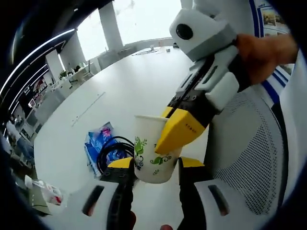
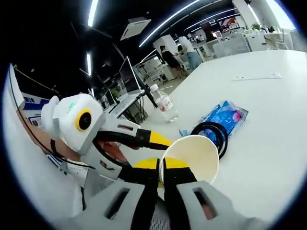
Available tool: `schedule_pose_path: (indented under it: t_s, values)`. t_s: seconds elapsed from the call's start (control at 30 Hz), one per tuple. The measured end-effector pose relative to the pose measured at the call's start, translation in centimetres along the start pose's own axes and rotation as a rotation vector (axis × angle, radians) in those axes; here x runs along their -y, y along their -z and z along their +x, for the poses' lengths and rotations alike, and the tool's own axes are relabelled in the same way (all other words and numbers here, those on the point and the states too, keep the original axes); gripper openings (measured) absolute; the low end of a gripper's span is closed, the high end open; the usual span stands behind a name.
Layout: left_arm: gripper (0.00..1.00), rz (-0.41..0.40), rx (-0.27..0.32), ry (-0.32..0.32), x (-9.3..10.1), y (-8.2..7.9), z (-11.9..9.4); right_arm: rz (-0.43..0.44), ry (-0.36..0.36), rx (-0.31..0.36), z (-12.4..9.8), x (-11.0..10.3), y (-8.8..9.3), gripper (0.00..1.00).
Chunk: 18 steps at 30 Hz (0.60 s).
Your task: Arrange the tabletop items into an orderly group along one side of the table until the central work area is clear of visible clutter.
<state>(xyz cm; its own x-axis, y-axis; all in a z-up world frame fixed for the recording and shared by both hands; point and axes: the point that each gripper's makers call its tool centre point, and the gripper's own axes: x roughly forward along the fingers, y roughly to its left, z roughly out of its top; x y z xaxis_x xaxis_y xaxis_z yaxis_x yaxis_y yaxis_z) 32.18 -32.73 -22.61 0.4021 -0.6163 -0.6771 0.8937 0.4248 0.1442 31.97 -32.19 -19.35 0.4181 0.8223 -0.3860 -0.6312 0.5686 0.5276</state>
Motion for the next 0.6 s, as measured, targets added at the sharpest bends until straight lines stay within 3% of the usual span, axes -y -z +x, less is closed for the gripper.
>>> schedule_pose_path:
  t_s: [0.4,0.5,0.6]
  values:
    - [0.33,-0.14,0.014,-0.075,-2.5,1.3,-1.2,0.021,0.009,0.063,0.6,0.8,-2.1,0.0]
    - [0.34,-0.238,0.031,-0.108,-3.3,2.0,-1.7,0.03,0.013,0.081,0.4,1.4,-2.8,0.0]
    - [0.35,-0.236,0.027,-0.134,-3.9,2.5,-2.2,0.029,0.016,0.086,0.2,1.7,-3.3,0.0]
